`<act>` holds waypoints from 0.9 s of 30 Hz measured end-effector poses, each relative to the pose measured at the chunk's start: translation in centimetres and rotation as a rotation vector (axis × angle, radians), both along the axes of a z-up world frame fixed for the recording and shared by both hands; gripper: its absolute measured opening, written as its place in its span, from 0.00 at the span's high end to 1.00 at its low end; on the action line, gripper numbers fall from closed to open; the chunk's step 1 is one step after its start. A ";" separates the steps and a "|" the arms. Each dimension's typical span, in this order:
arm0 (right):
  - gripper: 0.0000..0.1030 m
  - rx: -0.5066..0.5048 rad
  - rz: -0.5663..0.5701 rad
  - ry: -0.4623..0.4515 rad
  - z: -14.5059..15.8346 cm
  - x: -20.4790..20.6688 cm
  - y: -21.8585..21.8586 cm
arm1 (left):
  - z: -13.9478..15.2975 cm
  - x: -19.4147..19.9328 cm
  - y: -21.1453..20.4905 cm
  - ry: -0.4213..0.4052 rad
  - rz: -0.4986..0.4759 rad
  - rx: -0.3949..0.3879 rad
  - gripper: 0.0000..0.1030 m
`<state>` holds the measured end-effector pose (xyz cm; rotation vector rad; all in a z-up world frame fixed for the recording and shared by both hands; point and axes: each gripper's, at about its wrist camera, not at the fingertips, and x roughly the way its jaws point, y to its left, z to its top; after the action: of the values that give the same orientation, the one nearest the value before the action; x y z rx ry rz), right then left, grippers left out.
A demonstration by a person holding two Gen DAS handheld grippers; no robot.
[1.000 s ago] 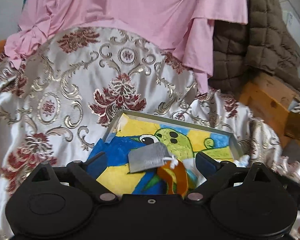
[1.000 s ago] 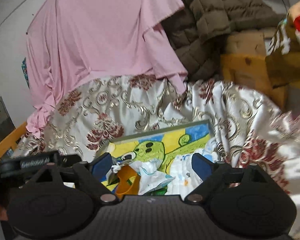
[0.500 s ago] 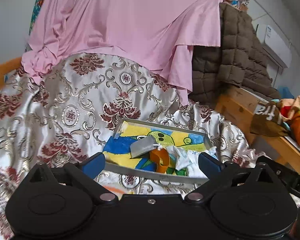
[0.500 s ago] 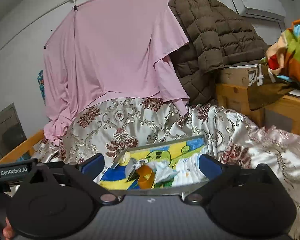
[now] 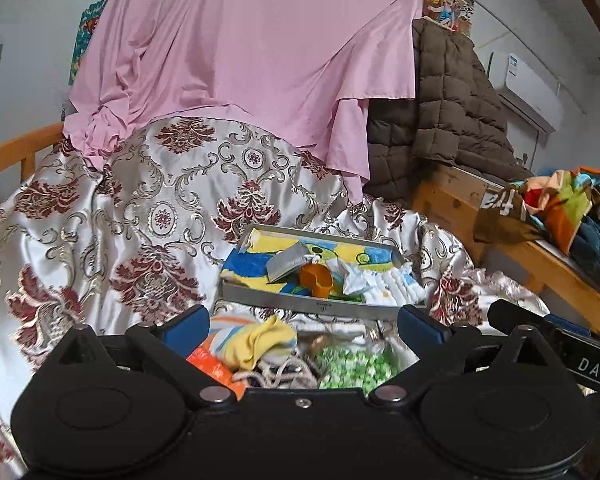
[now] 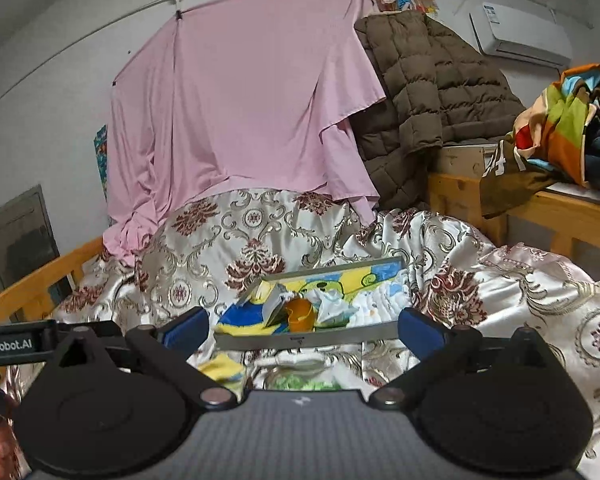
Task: Organize soft objects
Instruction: 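Withdraw both tools from the tray toward the remaining items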
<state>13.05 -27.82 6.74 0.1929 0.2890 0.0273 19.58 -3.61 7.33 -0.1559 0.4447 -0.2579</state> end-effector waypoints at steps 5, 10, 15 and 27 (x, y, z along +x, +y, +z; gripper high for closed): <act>0.00 -0.022 0.004 0.016 -0.5 -1.5 1.2 | -1.2 -2.4 1.2 -0.007 -0.007 0.027 0.03; 0.00 -0.058 0.015 0.022 -0.9 -2.9 2.5 | -2.1 -4.1 2.4 -0.007 0.000 0.029 0.03; 0.00 -0.098 0.030 0.047 -1.6 -3.9 3.6 | -2.7 -5.4 3.4 -0.018 0.002 0.057 0.02; 0.00 -0.233 0.118 0.150 -3.9 -5.2 7.8 | -4.7 -6.1 6.7 0.059 0.017 0.113 0.02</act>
<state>7.83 -20.07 2.83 -0.0543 0.4496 0.0958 13.53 3.05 2.61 -0.0570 0.5154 -0.2115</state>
